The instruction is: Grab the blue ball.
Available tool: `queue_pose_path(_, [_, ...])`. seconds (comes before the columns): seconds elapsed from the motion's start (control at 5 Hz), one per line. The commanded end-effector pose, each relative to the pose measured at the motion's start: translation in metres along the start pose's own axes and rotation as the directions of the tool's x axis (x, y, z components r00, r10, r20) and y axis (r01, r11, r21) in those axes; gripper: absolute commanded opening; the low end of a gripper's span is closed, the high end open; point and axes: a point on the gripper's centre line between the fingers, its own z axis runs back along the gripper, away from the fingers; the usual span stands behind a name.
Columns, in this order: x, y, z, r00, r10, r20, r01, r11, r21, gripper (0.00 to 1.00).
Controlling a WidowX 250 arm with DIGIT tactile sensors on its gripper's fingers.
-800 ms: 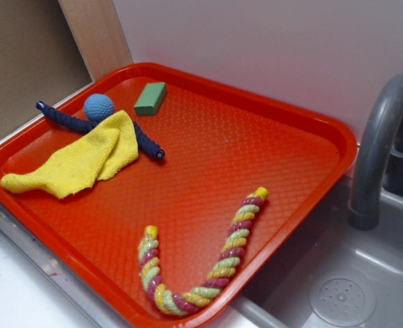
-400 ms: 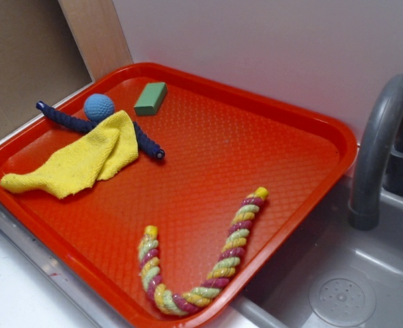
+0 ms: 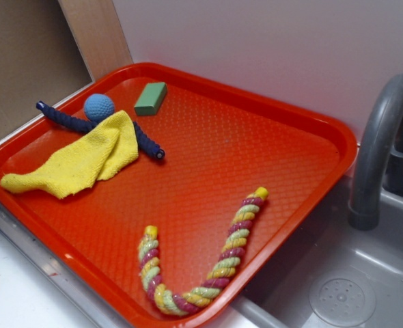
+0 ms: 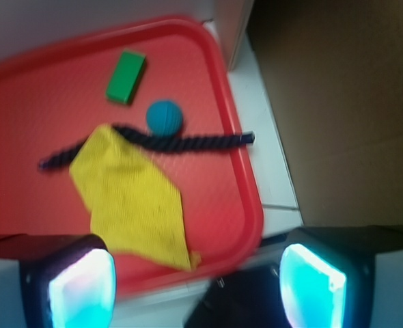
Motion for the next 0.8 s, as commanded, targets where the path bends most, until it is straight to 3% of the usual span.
queue_pose_path(0.0, [0.047,-0.006,-0.051,0.971,0.194,0.140,-0.188,0.981,-0.055,1.00])
queue_pose_path(0.2, [0.063,-0.014,-0.082,0.965,0.212,0.156,-0.206,0.977,-0.056,1.00])
queue_pose_path(0.4, [0.073,-0.025,-0.116,0.973,0.195,0.126,-0.190,0.980,-0.050,1.00])
queue_pose_path(0.6, [0.074,-0.033,-0.152,0.986,0.141,0.085,-0.141,0.990,-0.007,1.00])
